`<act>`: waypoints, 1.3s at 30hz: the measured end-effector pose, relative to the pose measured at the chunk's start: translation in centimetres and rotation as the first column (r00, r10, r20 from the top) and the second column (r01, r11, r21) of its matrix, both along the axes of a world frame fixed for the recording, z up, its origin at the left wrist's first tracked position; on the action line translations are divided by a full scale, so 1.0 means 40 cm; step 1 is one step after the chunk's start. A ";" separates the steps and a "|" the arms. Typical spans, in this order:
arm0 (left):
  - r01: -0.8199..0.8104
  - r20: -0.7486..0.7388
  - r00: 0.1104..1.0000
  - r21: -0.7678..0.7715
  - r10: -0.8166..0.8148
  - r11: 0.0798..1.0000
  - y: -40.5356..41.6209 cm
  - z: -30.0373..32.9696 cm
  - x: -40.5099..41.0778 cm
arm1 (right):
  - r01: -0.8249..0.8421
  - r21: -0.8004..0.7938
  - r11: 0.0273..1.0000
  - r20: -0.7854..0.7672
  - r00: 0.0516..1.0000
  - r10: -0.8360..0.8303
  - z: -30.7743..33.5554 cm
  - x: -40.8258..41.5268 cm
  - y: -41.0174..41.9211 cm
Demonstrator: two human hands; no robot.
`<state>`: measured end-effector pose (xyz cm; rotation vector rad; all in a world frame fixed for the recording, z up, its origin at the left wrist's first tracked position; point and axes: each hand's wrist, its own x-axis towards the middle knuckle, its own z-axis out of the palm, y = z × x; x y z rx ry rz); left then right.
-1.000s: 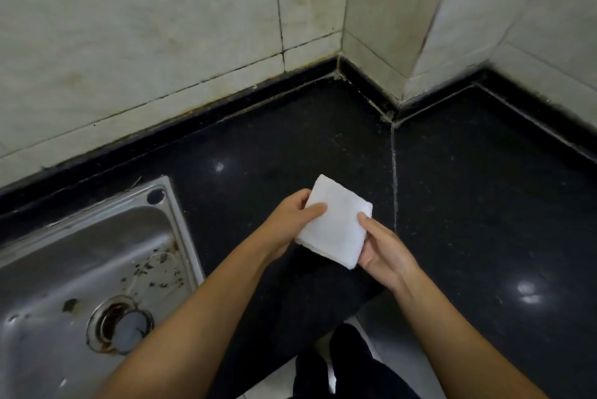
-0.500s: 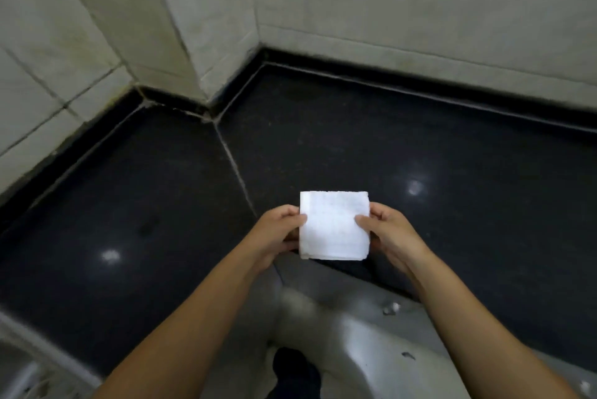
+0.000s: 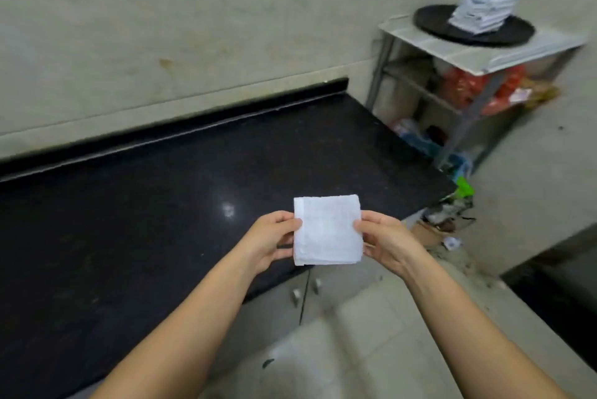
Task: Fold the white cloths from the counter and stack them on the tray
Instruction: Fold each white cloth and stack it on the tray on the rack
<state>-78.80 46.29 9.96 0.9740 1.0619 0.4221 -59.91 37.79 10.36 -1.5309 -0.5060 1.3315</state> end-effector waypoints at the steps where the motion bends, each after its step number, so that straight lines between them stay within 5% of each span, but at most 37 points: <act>1: 0.051 0.004 0.999 0.010 -0.051 0.999 0.004 0.011 0.077 | 0.045 0.011 0.999 0.008 0.999 -0.045 0.012 0.065 -0.020; 9: 0.316 0.044 0.947 0.074 -0.319 0.946 0.083 0.078 0.559 | 0.308 0.089 0.947 -0.022 0.951 -0.307 0.080 0.481 -0.058; 19: 0.300 0.110 0.935 0.258 -0.336 0.919 0.392 0.246 1.080 | 0.261 0.236 0.936 0.138 0.945 -0.298 0.251 1.006 0.257; 29: 0.028 0.224 0.964 0.450 -0.143 0.893 0.660 0.462 1.471 | 0.063 0.372 0.926 0.436 0.869 -0.234 0.484 1.441 0.640; 39: -0.322 0.267 0.936 0.387 0.229 0.864 0.921 0.553 1.809 | -0.202 0.327 0.923 0.549 0.836 -0.011 0.592 1.804 1.059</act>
